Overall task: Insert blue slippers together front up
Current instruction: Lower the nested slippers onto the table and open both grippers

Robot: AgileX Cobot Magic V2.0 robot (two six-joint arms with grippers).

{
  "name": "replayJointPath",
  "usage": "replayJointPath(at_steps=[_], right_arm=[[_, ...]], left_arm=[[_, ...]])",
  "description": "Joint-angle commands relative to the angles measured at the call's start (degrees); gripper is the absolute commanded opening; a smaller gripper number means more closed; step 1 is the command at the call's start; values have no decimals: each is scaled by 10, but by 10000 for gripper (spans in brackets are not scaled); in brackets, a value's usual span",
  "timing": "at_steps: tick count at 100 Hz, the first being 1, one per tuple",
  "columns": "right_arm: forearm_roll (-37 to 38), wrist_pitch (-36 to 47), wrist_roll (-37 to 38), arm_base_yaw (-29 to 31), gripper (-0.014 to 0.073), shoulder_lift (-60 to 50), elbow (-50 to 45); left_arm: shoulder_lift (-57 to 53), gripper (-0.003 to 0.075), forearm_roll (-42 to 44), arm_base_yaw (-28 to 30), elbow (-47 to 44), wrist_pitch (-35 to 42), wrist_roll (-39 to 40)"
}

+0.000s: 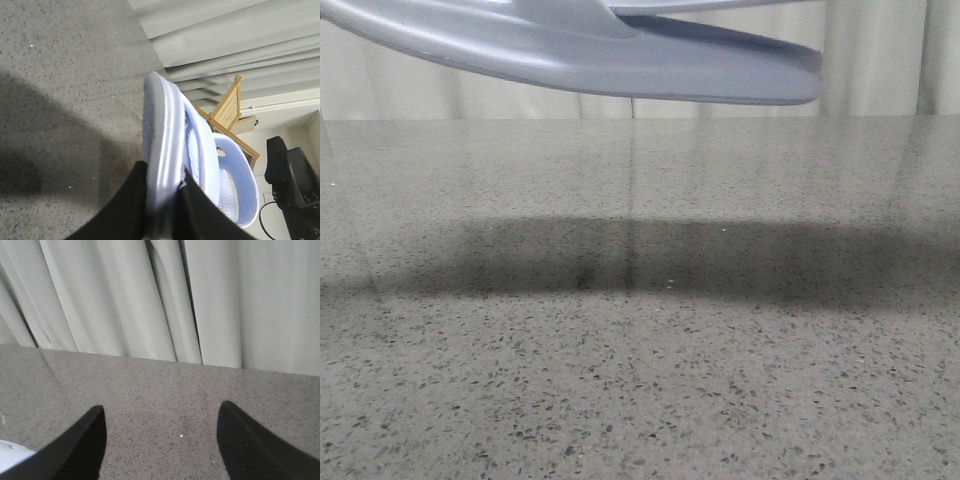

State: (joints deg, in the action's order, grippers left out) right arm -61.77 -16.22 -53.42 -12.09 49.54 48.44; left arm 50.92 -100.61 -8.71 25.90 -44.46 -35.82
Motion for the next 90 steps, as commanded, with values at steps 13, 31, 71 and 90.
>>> replayJointPath(at_steps=[13,31,71,90], right_arm=[[-4,11,-11,3,418,-8,18],[-4,0,-11,3,418,-8,18],[-4,-24,-11,3,418,-8,18],[-4,-26,-11,3,418,-8,18]], left_arm=[[42,16,-60,-3,21,-12,-15],[80,16,-60,-3,21,14,-39],[169,16,-60,-3,21,10,-79],[174,16,-60,-3,21,10,-93]])
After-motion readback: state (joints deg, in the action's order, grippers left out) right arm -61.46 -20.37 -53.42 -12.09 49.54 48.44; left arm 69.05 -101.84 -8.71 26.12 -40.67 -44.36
